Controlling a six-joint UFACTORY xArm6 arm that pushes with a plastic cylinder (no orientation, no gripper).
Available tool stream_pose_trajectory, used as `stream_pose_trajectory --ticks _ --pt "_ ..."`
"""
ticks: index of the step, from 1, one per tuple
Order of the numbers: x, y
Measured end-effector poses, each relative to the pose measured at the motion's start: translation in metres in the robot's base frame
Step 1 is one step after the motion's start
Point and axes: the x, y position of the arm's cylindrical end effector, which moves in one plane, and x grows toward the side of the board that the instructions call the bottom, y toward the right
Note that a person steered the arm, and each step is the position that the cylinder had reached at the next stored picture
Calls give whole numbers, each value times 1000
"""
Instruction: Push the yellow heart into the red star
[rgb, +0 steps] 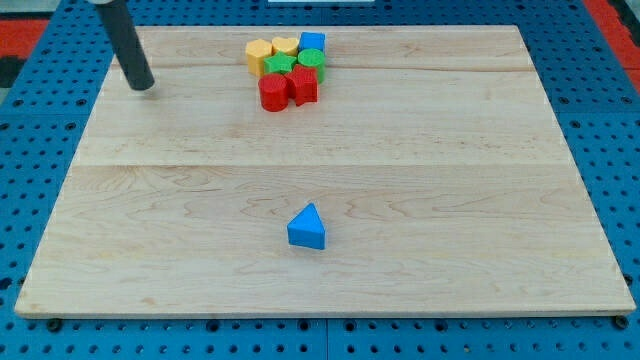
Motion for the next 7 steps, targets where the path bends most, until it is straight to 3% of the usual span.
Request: stream_pose_trajectory --ticks 2,3,5,7 --pt "-72 87" --pt "-95 97" --pt "-56 209" --pt "-61 213"
